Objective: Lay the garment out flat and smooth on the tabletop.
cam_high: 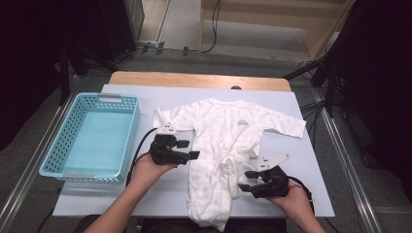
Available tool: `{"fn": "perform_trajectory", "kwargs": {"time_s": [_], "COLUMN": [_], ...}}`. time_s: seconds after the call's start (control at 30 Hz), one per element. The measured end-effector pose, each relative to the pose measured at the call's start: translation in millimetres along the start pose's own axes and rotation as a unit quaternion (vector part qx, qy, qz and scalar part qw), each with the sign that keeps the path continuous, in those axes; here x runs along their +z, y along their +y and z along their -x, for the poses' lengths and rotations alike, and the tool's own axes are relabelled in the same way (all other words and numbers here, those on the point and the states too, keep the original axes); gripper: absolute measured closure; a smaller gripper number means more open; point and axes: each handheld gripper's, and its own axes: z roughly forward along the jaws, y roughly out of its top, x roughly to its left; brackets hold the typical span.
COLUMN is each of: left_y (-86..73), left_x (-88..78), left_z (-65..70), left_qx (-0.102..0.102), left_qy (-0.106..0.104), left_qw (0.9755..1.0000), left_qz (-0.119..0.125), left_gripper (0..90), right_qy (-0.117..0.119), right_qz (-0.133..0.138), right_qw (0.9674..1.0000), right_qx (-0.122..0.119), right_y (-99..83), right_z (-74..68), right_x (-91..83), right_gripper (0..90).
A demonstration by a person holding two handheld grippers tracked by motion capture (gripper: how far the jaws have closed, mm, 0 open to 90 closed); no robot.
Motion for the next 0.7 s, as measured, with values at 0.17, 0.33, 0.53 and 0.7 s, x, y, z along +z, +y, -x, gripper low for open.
{"fn": "perform_trajectory", "kwargs": {"time_s": [0.17,0.33,0.53,0.7], "left_y": [0.0,0.0,0.0,0.1], "left_x": [-0.7,0.3,-0.2,-0.8], "left_z": [-0.3,0.2,-0.2,-1.0], "left_qx": [0.0,0.0,0.0,-0.002], "left_qy": [0.0,0.0,0.001,0.001], "left_qw": [1.0,1.0,1.0,1.0], "left_qz": [0.0,0.0,0.0,0.001], "left_gripper": [34.1,34.2,34.1,34.2], "right_qy": [-0.021,-0.025,-0.011,0.01], "right_qz": [-0.001,-0.016,-0.031,-0.052], "right_qw": [0.9994,0.9992,0.9976,0.9961], "right_qx": [-0.027,0.027,0.061,0.071], "right_y": [-8.5,-6.6,-2.6,-2.2], "right_z": [1.8,5.7,5.7,5.0], "right_x": [9.9,8.0,8.1,4.1], "right_gripper": [52.7,78.2,85.7,86.2]}}
